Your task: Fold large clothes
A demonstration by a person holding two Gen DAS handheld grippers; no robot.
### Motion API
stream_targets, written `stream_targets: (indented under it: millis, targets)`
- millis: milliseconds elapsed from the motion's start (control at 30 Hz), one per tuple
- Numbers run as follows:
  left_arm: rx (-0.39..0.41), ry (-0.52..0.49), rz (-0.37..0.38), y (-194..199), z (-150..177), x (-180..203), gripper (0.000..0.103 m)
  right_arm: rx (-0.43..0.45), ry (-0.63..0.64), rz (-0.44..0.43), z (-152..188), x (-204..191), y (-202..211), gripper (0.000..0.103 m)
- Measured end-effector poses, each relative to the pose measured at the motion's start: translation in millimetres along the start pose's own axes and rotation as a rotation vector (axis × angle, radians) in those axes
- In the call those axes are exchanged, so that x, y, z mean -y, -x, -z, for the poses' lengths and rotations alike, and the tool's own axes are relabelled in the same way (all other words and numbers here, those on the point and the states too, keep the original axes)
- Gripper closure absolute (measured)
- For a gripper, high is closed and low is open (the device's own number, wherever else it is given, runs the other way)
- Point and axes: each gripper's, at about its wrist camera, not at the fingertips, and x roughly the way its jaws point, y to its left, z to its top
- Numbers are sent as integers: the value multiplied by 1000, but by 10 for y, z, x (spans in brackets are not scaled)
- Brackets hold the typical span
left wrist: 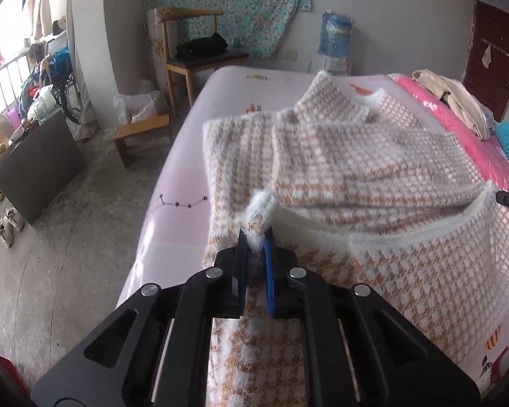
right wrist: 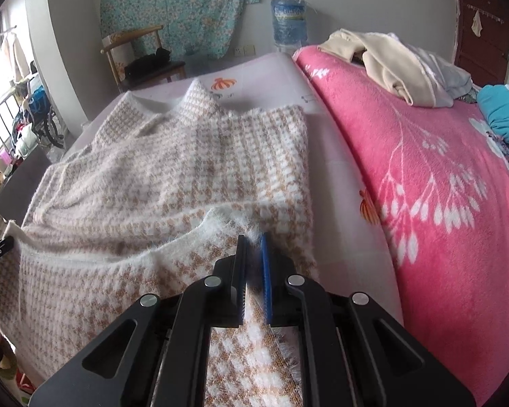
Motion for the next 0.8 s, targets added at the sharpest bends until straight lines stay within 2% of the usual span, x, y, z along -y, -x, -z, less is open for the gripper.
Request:
stream_targets:
  millis: [67,167,233,333,433,467,567,600,667,767,800]
  targets:
    - [-5,25,6,-61,-42,-48,95,-1,-5,4,-19,9,-65,95]
    - [-54,50,-7,-328,20,-70,95,-45,-21,2,43,48,-332,95]
    - [-59,26,-34,-432,88,-24,93,-54,-5,11,97,28,-435,95]
    - [-49,-19,-74,-395,106,52,90,-51,64,58,97,-76,-376,94]
    - [-50,-15,-74,-296,85,8,77,-37,64,63,74,-59,-190,76]
    - [-37,-5,-81,-225,73,-17,71,-14,54,54,68,-42,-78,65]
    - [54,11,-81,115,43,-49,67,48,45,-2,77,-55,252,62]
    - [83,14,-60,230,40,-36,67,58,43,-43,94,-89,327,62]
    - [120,15,58,416,45,50,67,36,60,-155,138,-232,364,62]
    - [74,-18,312,395,87,368,67,-31,133,-259,230,-598,191,63]
    - [40,-36,362,315,126,509,67,-52,159,-273,271,-731,102,69]
